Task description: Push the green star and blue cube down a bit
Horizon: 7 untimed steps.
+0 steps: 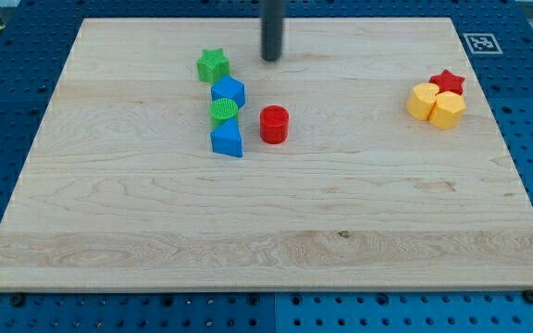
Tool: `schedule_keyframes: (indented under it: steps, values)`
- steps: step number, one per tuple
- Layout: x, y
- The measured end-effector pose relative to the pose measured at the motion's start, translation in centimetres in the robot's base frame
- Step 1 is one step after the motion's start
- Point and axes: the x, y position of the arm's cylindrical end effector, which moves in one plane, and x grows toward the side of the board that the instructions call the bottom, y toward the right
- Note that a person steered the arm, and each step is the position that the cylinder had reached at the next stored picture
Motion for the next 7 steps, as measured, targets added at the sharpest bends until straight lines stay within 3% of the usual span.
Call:
schedule_keyframes:
  steps: [1,2,5,7]
  values:
    - [-2.0,-8.3]
    - [1.0,-12.2]
    - [3.5,-5.7]
    - [5.9,-7.4]
